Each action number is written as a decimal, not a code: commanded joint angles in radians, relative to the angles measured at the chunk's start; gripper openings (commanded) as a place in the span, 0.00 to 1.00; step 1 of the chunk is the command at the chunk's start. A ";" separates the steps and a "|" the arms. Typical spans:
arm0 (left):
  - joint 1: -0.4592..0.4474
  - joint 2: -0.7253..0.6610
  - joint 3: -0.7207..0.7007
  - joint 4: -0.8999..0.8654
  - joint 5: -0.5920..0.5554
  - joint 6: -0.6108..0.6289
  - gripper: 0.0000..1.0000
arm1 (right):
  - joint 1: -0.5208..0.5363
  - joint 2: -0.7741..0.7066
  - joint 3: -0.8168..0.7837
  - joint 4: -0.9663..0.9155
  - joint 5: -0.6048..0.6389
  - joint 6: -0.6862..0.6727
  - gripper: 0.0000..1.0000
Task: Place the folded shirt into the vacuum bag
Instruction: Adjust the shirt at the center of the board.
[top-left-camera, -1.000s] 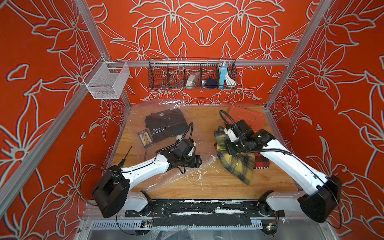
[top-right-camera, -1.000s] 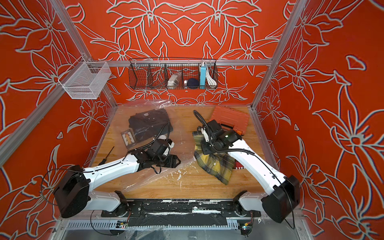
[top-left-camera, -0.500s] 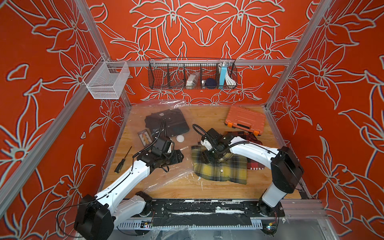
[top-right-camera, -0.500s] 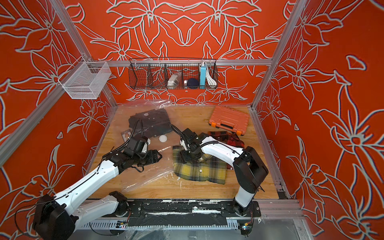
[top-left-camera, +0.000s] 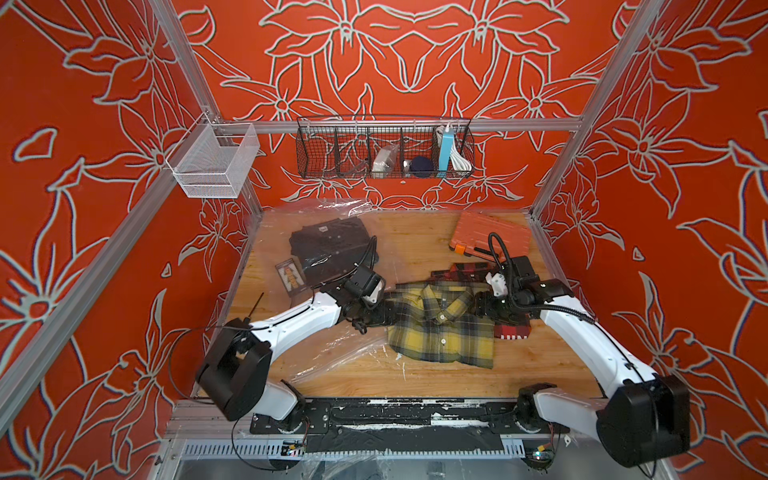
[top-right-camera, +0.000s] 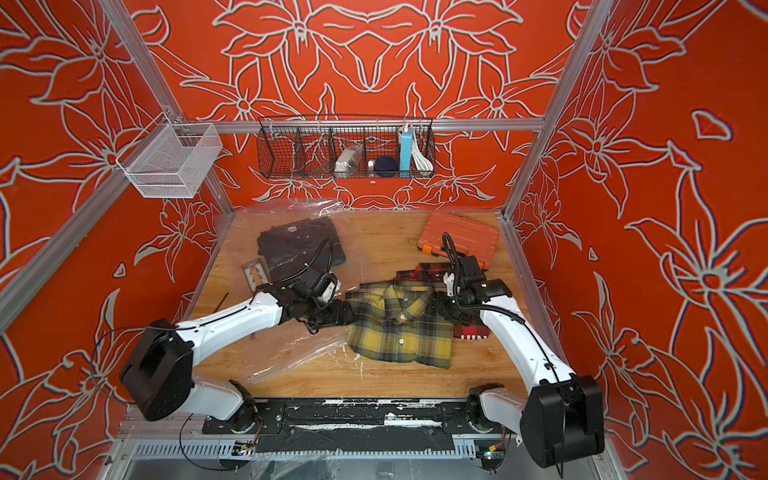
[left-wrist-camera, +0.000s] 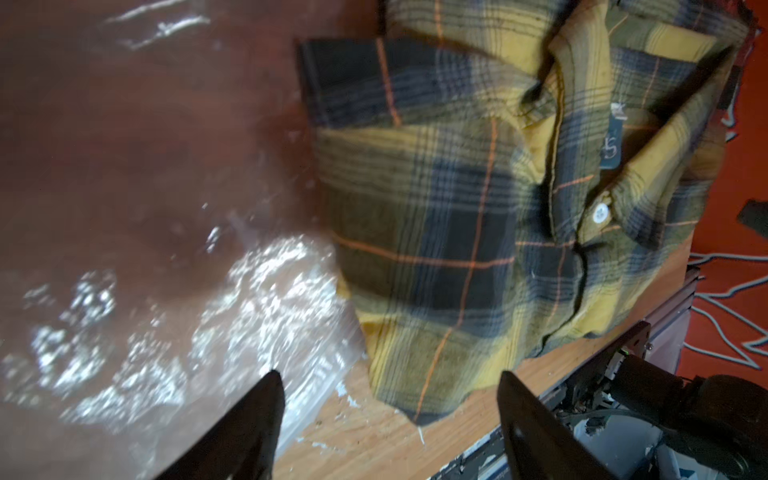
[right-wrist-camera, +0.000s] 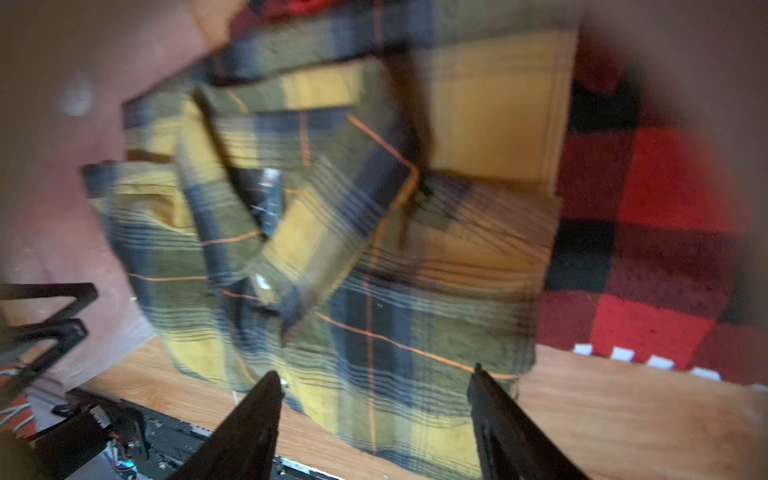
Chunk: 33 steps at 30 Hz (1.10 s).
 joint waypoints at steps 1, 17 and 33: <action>-0.008 0.063 0.047 0.040 0.019 0.053 0.76 | -0.010 -0.014 -0.009 -0.031 0.061 0.010 0.73; -0.009 0.107 0.157 0.148 0.270 0.132 0.06 | -0.026 0.077 -0.086 0.084 0.069 0.023 0.69; 0.067 0.160 0.076 0.095 0.195 0.142 0.22 | -0.026 0.097 -0.024 0.069 0.091 0.001 0.58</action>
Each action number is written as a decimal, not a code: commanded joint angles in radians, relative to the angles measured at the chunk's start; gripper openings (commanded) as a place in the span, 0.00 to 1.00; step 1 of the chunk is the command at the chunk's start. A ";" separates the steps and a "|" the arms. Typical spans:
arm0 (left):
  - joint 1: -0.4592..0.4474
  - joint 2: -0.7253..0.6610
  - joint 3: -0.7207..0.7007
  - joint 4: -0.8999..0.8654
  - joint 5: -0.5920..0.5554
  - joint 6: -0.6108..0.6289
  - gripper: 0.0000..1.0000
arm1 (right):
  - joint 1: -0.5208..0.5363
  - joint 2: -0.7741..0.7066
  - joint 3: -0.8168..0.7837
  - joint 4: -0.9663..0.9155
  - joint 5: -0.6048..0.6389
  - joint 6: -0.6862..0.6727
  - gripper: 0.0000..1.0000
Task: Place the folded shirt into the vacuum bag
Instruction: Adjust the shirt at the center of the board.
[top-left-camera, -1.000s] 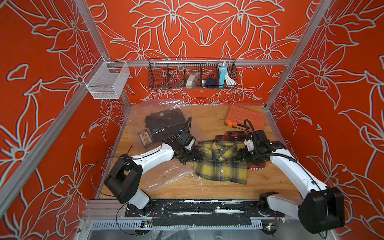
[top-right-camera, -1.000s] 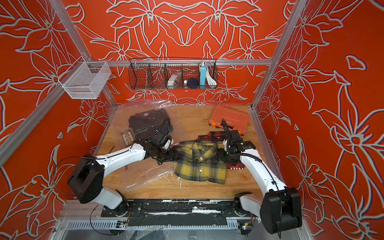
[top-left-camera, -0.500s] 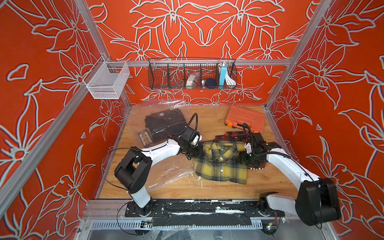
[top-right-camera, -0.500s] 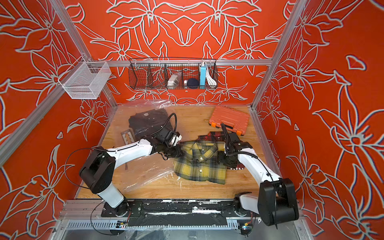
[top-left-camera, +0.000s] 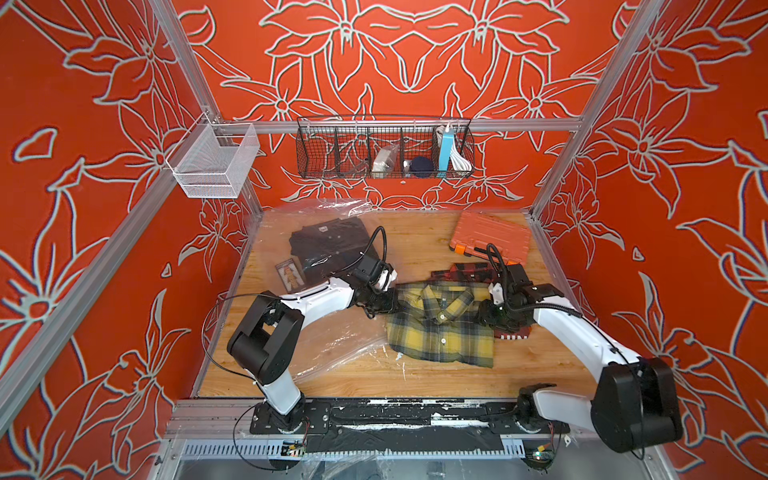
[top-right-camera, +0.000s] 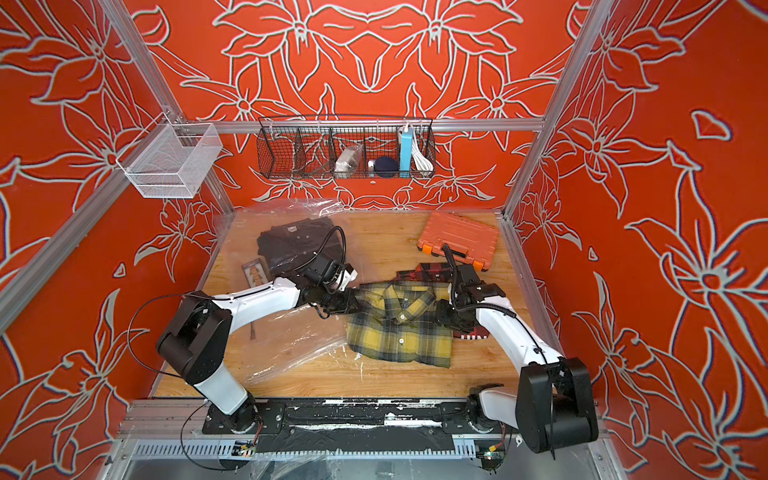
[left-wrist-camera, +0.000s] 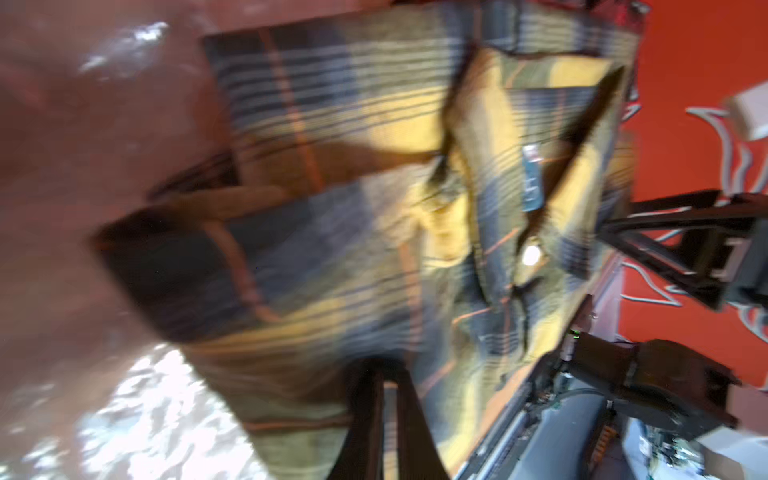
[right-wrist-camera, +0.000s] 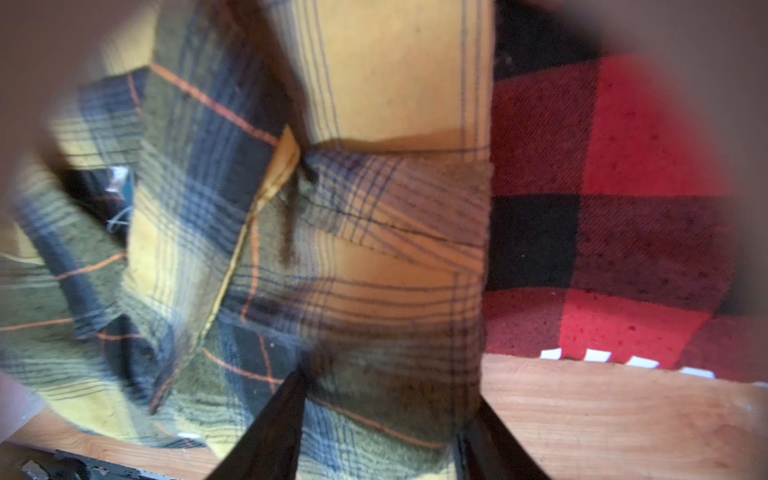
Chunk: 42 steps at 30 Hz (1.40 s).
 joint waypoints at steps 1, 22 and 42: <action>-0.003 -0.034 0.000 -0.065 -0.036 0.016 0.27 | -0.004 0.036 0.046 -0.012 0.048 -0.017 0.59; -0.005 -0.012 0.021 0.053 0.102 0.048 0.08 | -0.002 -0.077 0.072 0.056 -0.056 -0.065 0.03; 0.049 0.111 -0.039 0.076 -0.056 -0.016 0.05 | -0.054 0.178 0.120 0.126 0.185 -0.037 0.11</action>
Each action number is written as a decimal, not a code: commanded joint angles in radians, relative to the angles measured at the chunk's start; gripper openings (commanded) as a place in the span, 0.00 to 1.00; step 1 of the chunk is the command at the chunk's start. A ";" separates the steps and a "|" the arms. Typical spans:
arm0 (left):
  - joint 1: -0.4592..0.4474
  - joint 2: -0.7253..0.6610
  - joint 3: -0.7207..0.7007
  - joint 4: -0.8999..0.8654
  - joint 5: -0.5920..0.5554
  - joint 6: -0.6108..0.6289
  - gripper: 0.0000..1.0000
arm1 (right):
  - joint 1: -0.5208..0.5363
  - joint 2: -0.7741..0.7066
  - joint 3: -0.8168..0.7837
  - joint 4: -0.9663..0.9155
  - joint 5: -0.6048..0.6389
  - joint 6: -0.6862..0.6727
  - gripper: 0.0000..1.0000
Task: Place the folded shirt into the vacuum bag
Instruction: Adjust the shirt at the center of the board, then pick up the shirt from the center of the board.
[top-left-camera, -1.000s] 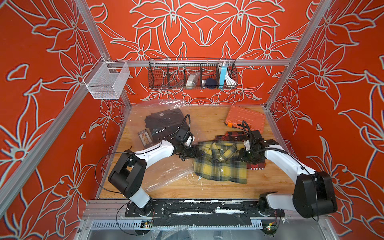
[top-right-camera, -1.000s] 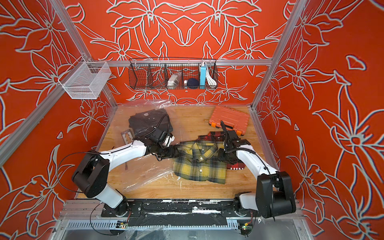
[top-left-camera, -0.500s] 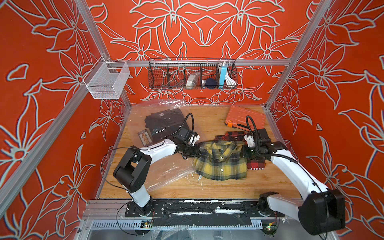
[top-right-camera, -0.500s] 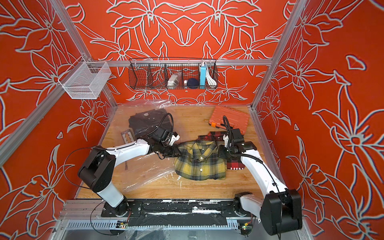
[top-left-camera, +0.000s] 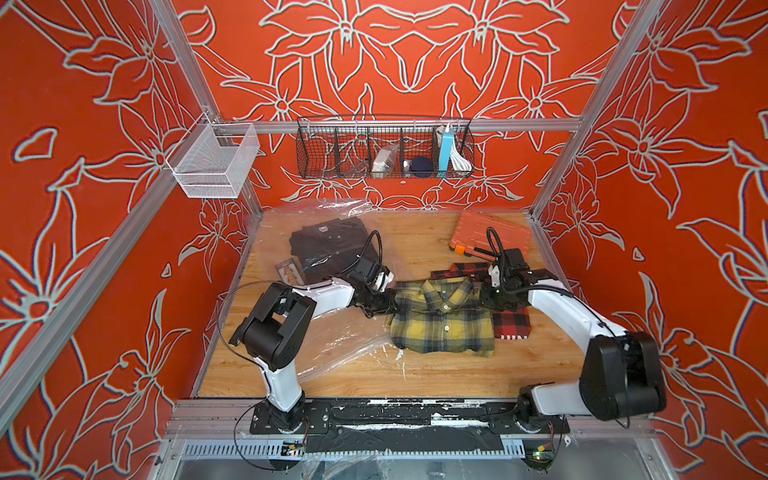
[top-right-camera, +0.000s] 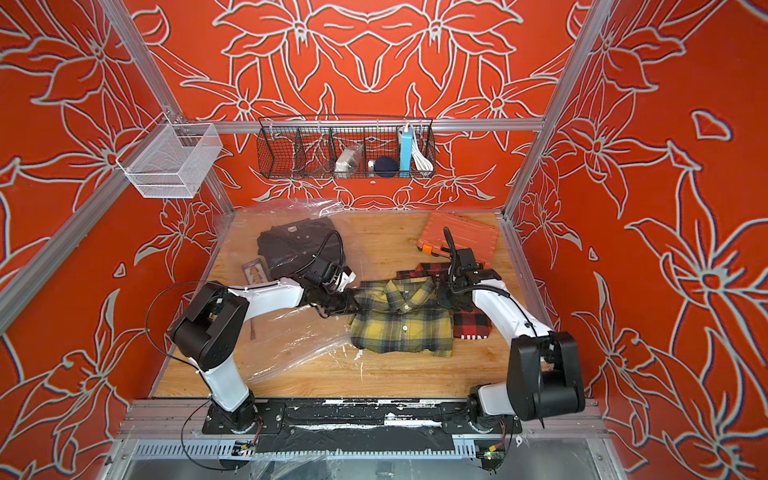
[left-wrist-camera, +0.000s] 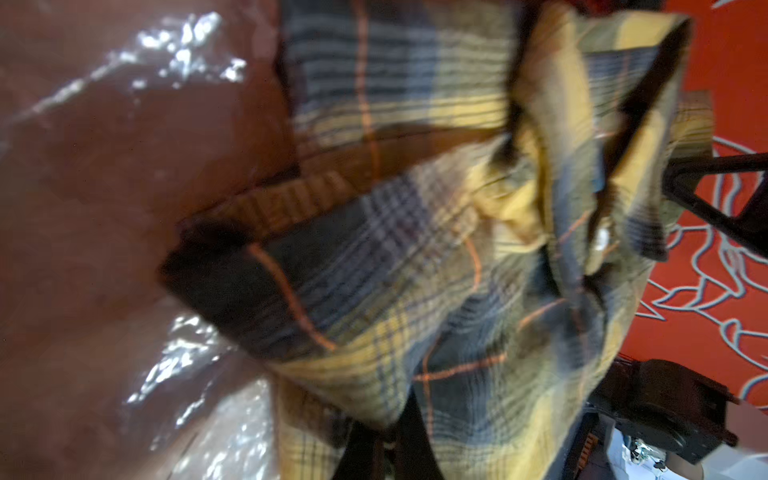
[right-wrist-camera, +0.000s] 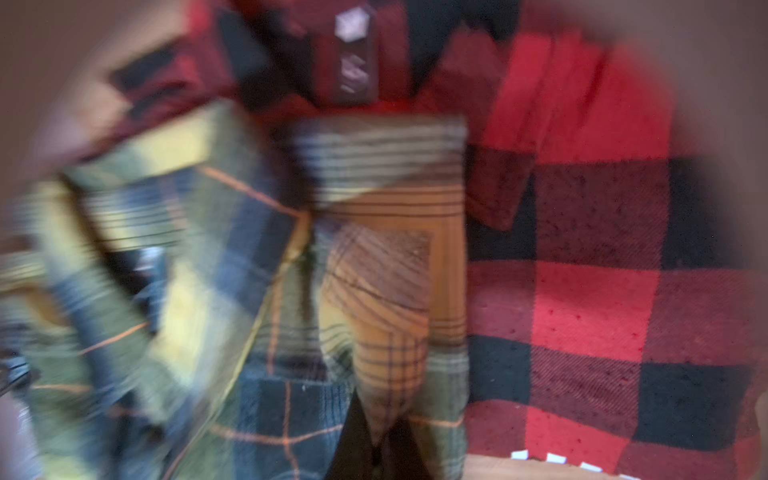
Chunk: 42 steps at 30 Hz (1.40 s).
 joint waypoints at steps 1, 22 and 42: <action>-0.002 -0.020 -0.006 -0.068 -0.104 0.003 0.11 | -0.014 0.008 0.018 0.002 0.087 -0.004 0.19; -0.246 -0.289 0.032 -0.161 -0.142 -0.065 0.49 | -0.030 -0.172 -0.151 -0.086 -0.201 0.067 0.87; -0.282 0.144 0.077 0.093 -0.069 -0.094 0.28 | -0.028 -0.209 -0.122 -0.048 -0.356 0.101 0.47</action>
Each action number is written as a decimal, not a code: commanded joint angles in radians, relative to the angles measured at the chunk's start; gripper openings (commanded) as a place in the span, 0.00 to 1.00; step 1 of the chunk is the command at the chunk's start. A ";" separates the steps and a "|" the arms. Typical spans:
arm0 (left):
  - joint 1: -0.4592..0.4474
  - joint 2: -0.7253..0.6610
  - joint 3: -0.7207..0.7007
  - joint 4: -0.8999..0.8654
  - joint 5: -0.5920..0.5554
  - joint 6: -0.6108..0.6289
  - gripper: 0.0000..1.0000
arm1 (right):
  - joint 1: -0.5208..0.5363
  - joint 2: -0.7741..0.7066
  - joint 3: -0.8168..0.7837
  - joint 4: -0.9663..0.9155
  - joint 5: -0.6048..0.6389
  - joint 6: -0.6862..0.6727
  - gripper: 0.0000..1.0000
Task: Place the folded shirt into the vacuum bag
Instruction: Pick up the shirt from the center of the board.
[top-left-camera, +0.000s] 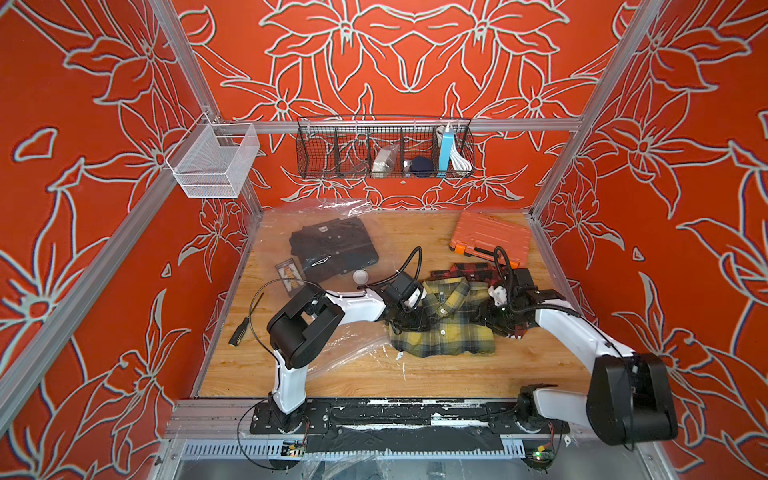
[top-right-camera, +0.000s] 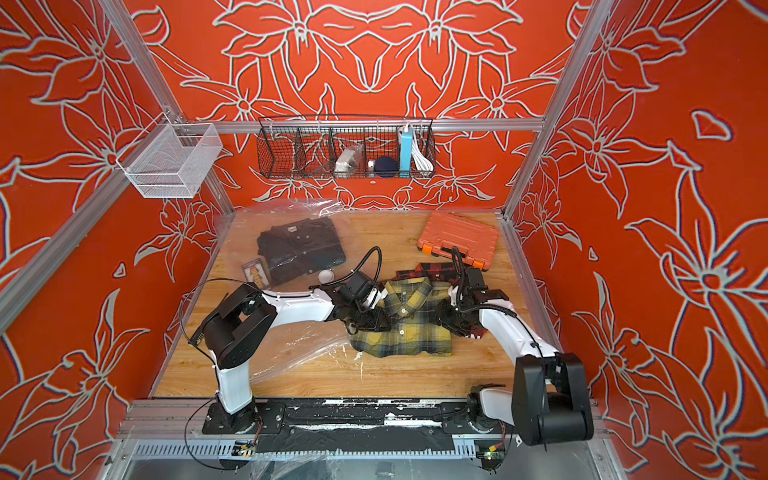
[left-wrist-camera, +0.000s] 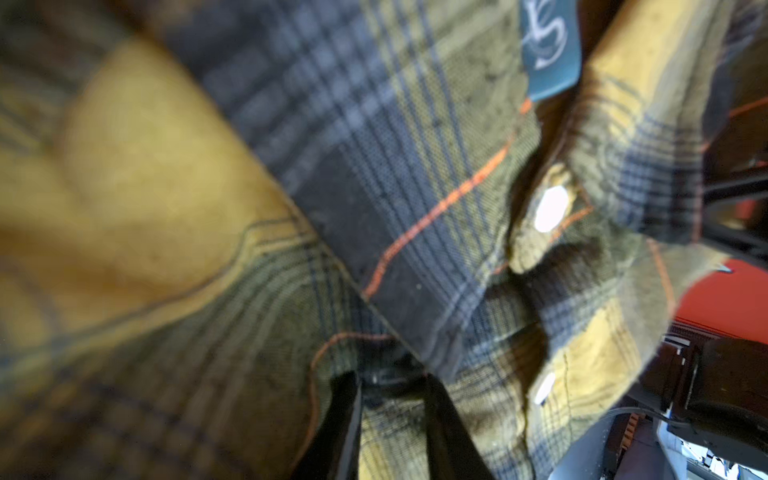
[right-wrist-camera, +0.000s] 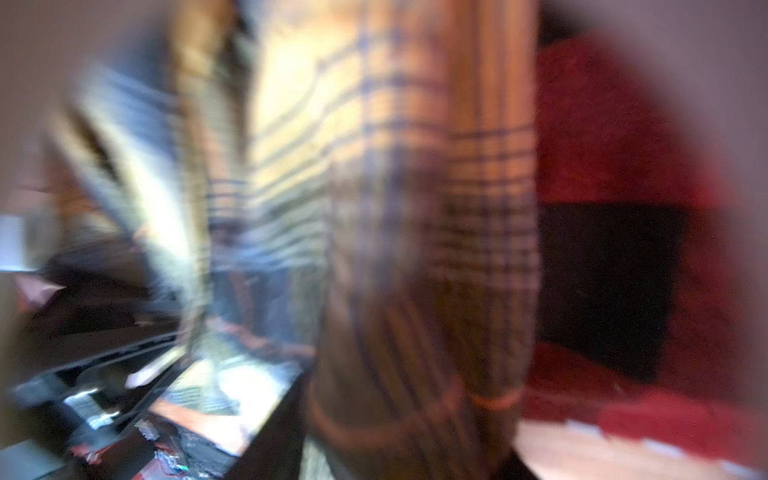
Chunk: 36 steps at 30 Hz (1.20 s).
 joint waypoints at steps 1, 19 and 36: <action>-0.007 0.032 -0.013 0.018 0.008 -0.020 0.28 | 0.014 -0.018 0.065 -0.057 -0.033 0.016 0.46; 0.061 -0.030 -0.066 -0.090 -0.075 0.042 0.27 | -0.007 -0.003 0.105 -0.128 -0.019 0.020 0.86; 0.030 -0.052 -0.077 -0.073 -0.055 0.002 0.27 | 0.018 0.128 -0.005 0.039 -0.013 0.032 0.78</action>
